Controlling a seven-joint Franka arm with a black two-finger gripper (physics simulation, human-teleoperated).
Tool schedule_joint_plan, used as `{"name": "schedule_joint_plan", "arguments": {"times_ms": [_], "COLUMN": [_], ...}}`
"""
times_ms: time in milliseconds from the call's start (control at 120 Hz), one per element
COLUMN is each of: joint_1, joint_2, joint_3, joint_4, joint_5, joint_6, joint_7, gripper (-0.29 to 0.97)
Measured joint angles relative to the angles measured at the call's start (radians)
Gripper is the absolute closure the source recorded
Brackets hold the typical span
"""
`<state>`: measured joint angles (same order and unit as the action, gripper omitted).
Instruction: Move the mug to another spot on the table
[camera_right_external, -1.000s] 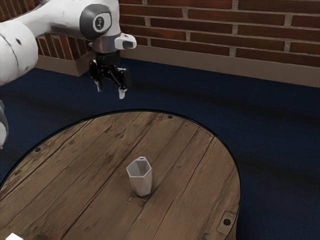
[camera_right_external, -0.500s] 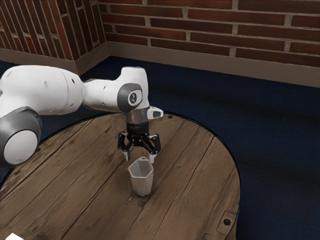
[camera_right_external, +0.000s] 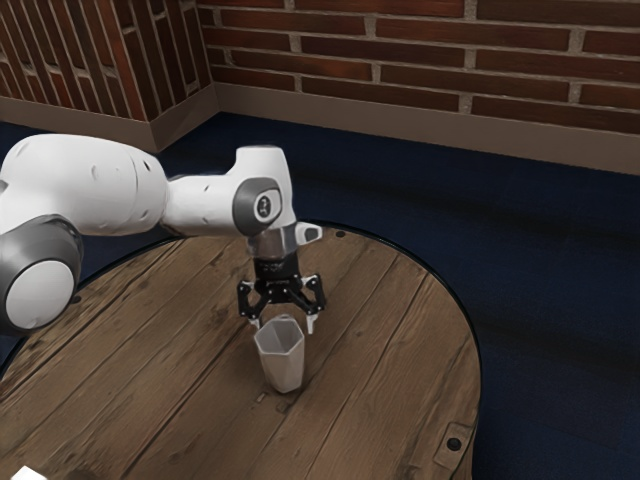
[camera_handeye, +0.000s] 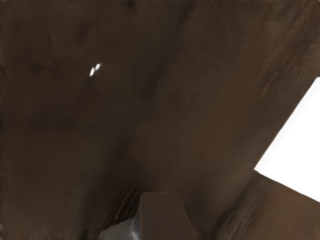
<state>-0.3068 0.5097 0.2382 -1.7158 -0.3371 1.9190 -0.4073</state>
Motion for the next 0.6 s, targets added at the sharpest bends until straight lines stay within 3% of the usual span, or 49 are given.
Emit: {"name": "schedule_joint_plan", "arguments": {"times_ms": [258,542,600], "joint_1": [0.0,0.0,-0.001], "joint_2": [-0.001,-0.049,-0.099], "joint_3": [0.002,0.018,0.04], "joint_4": [-0.003,-0.003,-0.059], "joint_5": [-0.017,-0.005,0.004], "joint_6": [0.004,-0.019,-0.025], "joint_7": [-0.06,-0.105,-0.113], "gripper": [0.52,0.65,0.65]}}
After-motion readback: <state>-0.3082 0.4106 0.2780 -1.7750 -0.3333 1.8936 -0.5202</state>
